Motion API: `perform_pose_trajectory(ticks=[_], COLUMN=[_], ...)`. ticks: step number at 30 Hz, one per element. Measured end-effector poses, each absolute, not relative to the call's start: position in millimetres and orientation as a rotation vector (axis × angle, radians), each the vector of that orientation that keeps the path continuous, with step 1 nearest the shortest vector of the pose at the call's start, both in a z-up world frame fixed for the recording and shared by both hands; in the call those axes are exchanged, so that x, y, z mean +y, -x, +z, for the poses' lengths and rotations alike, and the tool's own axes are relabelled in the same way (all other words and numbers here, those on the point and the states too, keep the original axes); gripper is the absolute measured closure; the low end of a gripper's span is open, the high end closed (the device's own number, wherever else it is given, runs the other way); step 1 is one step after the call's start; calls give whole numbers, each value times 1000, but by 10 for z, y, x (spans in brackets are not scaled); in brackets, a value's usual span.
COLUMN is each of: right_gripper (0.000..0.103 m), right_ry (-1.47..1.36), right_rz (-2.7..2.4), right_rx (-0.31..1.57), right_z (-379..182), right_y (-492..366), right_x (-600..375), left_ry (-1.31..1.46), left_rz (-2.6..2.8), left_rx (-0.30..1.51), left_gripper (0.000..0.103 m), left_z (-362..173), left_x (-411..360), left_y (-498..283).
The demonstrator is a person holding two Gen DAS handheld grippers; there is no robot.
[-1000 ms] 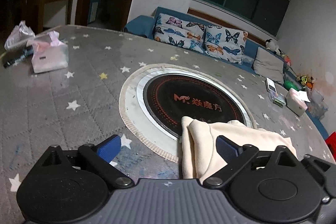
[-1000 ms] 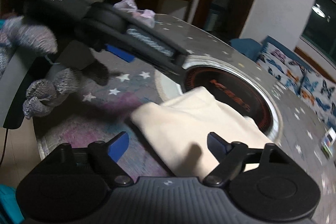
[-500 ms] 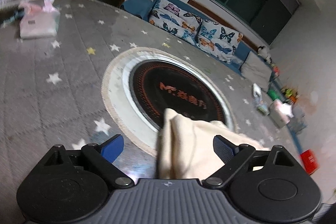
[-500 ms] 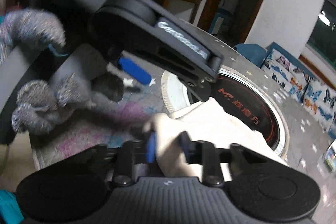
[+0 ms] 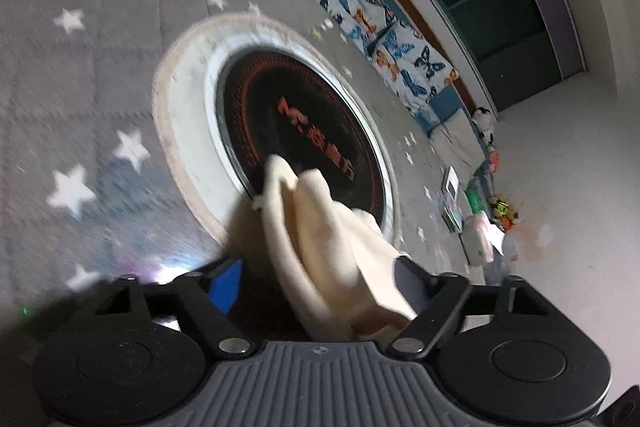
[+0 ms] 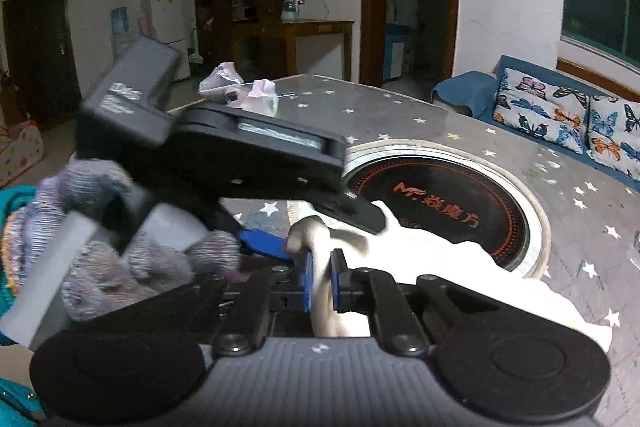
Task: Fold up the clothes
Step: 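Grasp the folded sweatshirt edge with both grippers and lift it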
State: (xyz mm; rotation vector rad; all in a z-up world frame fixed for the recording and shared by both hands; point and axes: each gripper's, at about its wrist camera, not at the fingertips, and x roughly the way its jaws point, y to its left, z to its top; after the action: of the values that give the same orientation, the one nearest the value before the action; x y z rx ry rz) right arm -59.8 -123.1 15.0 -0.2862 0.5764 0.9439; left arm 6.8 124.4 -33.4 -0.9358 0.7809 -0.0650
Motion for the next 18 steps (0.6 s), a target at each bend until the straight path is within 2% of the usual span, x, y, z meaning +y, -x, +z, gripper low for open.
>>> perform_pose_trajectory(ticks=[2, 4, 6, 8, 9, 11, 15, 18], right_gripper=[95, 95, 94, 89, 82, 82, 69, 66], right_ry=[287, 287, 291, 275, 264, 248, 215, 183], right_rz=[957, 966, 973, 973, 971, 936, 813, 673], right_rx=[578, 583, 584, 594, 599, 602, 622, 657], right_z=[147, 132, 134, 139, 149, 167, 157, 100], right_y=[614, 628, 691, 690, 690, 666, 533, 344], right_x=[-1257, -1261, -1284, -1335, -1375, -1496, -1796, -2081], left_ry=[960, 980, 987, 980, 972, 960, 933, 911], left_rz=[-77, -82, -78, -70, -68, -67, -62, -55], left_rx=[790, 800, 805, 808, 810, 811, 812, 810], left_gripper=[49, 69, 79, 83, 83, 84, 84, 83], left_z=[-380, -433, -467, -483, -486, -484, -464, -450], left_x=[1222, 1217, 1226, 1238, 1238, 1237, 1213, 1192], left_y=[-99, -115, -122, -121, -122, -120, -126, -126])
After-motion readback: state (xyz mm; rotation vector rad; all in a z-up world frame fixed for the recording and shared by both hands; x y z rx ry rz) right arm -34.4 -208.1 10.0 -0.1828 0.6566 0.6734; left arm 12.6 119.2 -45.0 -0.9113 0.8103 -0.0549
